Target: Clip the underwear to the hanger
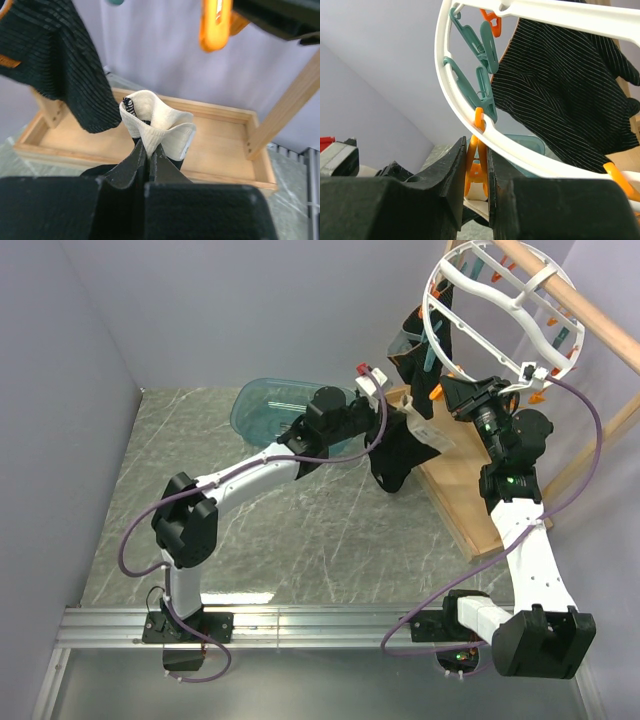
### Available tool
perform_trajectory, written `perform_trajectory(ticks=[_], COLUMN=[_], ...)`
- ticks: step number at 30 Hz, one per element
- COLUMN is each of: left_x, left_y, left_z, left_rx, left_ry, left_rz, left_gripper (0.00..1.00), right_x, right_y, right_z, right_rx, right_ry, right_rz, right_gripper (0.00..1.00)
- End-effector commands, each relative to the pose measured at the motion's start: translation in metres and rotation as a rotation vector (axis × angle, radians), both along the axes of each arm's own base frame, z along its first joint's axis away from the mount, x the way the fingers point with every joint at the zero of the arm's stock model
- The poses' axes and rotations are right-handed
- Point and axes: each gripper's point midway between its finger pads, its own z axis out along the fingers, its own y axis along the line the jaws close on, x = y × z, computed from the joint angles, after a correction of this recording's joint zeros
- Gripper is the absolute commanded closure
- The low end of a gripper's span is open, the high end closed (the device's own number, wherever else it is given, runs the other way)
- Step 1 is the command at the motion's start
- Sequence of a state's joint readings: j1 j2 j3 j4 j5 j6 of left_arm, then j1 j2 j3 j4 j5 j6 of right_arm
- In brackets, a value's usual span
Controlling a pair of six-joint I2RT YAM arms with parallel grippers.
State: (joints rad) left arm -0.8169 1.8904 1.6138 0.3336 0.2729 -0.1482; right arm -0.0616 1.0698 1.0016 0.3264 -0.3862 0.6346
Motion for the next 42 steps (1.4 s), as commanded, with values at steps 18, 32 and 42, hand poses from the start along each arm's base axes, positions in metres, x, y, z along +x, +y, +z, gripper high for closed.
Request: perform_trajectory(ticks=[18,32,42], left_x=[-0.021,-0.026,-0.032], left_y=[-0.035,-0.040,-0.047], left_z=[0.045,0.050,0.048], left_rx=[-0.111,-0.117,-0.097], left_ry=[0.085,0.062,0.037], left_rz=[-0.221,-0.253,-0.265], left_gripper=[1.00,1.00,1.00], right_x=[-0.015,-0.004,-0.004], right_y=[0.032,0.025,0.026], right_z=[-0.007,-0.027,-0.024], right_rx=[-0.071,-0.166,-0.145], right_ry=[-0.042,0.002,0.000], right_rz=[0.175,0.102,0.103], right_gripper=[1.00,1.00,1.00])
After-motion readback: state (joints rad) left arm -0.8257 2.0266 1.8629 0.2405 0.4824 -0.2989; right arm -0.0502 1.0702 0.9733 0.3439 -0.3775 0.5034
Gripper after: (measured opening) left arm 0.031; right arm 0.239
